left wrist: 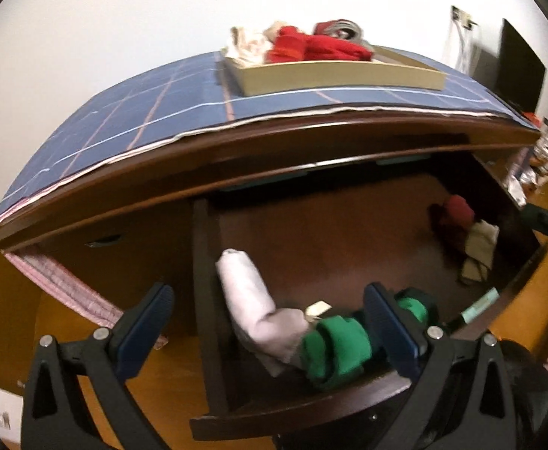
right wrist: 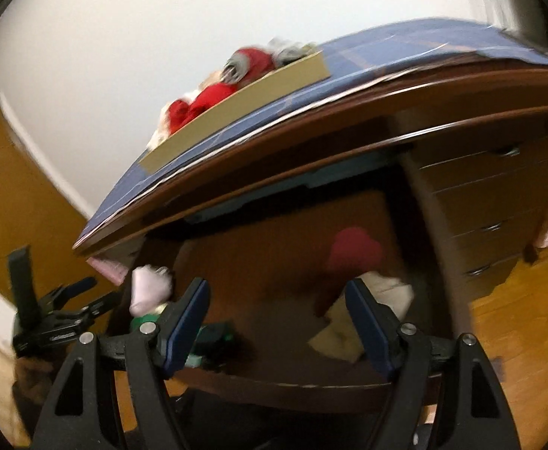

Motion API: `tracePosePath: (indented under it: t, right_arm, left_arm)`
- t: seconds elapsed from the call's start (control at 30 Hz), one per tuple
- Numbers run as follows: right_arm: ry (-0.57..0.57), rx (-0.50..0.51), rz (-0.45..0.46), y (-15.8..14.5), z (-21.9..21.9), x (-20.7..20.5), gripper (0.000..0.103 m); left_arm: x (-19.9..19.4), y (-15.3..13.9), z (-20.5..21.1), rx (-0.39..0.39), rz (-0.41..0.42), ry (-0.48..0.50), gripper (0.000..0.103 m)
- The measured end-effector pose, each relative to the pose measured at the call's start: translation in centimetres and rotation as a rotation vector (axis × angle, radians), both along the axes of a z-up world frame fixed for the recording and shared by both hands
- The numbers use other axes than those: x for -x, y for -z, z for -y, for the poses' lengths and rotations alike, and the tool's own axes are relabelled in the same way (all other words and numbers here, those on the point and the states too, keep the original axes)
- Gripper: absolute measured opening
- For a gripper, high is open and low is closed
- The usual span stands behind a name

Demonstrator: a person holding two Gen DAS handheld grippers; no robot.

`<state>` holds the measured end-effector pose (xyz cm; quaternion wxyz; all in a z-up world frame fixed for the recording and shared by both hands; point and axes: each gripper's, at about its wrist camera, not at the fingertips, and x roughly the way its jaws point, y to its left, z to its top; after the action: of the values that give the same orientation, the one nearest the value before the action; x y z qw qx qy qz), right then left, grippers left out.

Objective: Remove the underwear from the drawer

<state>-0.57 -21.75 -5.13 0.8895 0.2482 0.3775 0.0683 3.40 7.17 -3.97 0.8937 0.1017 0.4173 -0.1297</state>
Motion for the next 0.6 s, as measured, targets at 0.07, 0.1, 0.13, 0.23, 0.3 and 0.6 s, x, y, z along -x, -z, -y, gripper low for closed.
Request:
tracePosePath:
  t: [0.07,0.1,0.13,0.23,0.3,0.6]
  right_arm:
    - [-0.1,-0.038,-0.023,-0.3,-0.9,-1.1,0.077]
    - [-0.162,-0.064,-0.041,-0.5,-1.6,-1.8,0.077]
    - [-0.227,-0.092,-0.067,-0.6,-2.4,-2.8,0.077]
    - [-0.351,-0.127,-0.179,0.0,-4.7,-5.8,0.077]
    - [-0.466,-0.1,-0.275,0.8,-7.5,-8.2,0.076]
    - [-0.721,0.116,-0.521,5.8,-15.4,-13.5,0.076]
  left_arm:
    - [0.2,-0.2,-0.1,-0.032,0.005,0.006,0.102]
    - [0.1,-0.2,-0.2,-0.041,0.004,0.001,0.102]
    - [0.1,-0.3,-0.4,-0.05,0.005,-0.007,0.102]
    - [0.2,-0.8,-1.3,-0.056,0.022,-0.035,0.102]
    - [0.2,-1.2,-2.2,-0.053,0.03,-0.066,0.102]
    - [0.2,-3.2,-7.1,-0.022,0.074,-0.181,0.102]
